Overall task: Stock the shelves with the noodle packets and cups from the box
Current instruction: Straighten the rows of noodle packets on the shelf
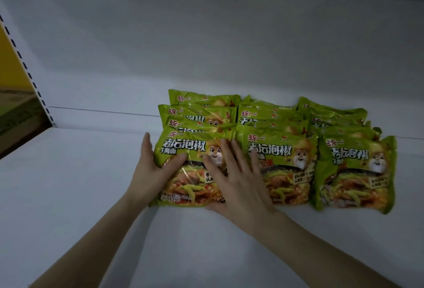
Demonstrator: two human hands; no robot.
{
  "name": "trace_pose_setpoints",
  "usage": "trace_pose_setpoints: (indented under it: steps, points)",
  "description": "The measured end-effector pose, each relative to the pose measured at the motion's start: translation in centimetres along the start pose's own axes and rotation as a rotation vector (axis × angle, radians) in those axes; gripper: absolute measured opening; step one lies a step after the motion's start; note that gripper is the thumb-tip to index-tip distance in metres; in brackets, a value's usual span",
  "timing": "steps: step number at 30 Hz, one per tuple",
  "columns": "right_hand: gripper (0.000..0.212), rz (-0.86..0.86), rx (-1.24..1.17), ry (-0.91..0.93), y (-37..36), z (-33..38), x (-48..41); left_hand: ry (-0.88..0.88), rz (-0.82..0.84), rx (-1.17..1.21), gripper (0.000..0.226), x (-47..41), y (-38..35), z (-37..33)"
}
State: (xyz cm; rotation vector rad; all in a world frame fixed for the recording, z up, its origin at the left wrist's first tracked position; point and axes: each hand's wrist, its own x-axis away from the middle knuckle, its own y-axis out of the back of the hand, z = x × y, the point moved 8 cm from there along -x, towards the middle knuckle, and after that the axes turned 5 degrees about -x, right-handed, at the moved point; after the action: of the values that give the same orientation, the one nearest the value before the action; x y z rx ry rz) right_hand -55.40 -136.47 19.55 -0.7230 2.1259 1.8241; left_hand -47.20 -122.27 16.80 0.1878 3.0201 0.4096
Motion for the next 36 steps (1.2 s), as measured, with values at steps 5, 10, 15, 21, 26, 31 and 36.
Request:
trace_pose_setpoints:
  steps: [5, 10, 15, 21, 26, 31, 36]
  points:
    - [0.109, 0.043, 0.032, -0.043, -0.8, -1.1, -0.7, -0.086, 0.114, 0.115, 0.099, -1.8, -1.5, 0.2]
    - [0.108, 0.023, 0.044, -0.044, -1.1, -1.6, -0.8, -0.143, 0.164, 0.092, 0.114, -3.0, -1.2, -1.1]
    - [0.108, -0.009, 0.062, -0.037, -1.3, -1.8, -1.0, -0.139, 0.305, 0.093, 0.124, -4.8, -1.8, -1.7]
    - [0.108, -0.031, 0.082, -0.04, -1.7, -2.2, -1.6, -0.182, 0.305, 0.123, 0.134, -6.2, -1.9, -1.4]
    - [0.106, -0.078, 0.029, 0.027, -1.0, -1.8, -1.1, -0.25, -0.081, -0.225, 0.138, -3.2, 0.9, -1.4]
    - [0.085, -0.205, -0.017, 0.039, 1.5, -4.5, 2.9, -0.969, -0.236, -0.903, 0.067, 3.6, -2.5, -4.4]
    - [0.051, -0.207, 0.03, -0.073, 1.0, -9.1, 5.5, -1.068, -0.111, -1.149, 0.043, 5.1, -7.5, -3.2]
